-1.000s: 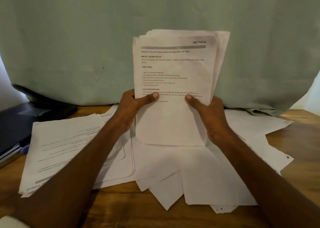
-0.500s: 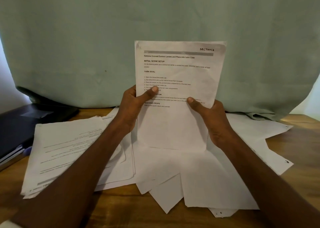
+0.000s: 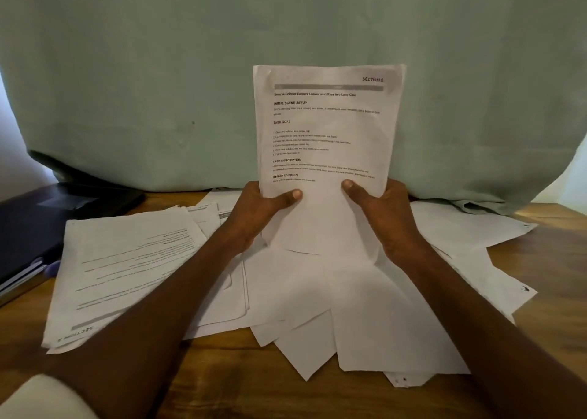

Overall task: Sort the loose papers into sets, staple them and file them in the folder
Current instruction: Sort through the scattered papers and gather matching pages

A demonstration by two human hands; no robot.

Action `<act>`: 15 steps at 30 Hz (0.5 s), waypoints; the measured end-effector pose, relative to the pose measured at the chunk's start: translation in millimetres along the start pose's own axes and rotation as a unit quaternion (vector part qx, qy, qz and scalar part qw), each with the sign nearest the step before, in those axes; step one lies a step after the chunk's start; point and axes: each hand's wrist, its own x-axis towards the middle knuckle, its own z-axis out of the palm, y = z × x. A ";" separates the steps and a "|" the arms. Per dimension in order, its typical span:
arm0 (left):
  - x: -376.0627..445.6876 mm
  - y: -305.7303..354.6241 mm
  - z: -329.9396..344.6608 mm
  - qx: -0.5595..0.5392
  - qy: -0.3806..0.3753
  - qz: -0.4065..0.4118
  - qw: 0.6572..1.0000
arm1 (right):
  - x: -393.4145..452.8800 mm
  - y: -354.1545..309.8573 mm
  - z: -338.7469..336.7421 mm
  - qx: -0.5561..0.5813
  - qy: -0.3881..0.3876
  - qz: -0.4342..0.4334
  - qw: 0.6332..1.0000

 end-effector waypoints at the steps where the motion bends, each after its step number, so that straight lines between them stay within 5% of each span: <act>1: 0.0 -0.7 0.4 0.000 0.003 0.001 1.000 | 0.6 1.1 0.1 -0.004 0.001 0.001 1.000; 9: 9.0 0.4 -21.8 -0.172 0.130 -0.049 0.975 | 1.3 -2.6 4.1 -0.006 0.039 0.049 0.998; 15: 11.1 2.1 -36.6 -0.262 0.105 -0.106 0.954 | -0.1 4.1 0.6 -0.045 0.051 0.141 0.988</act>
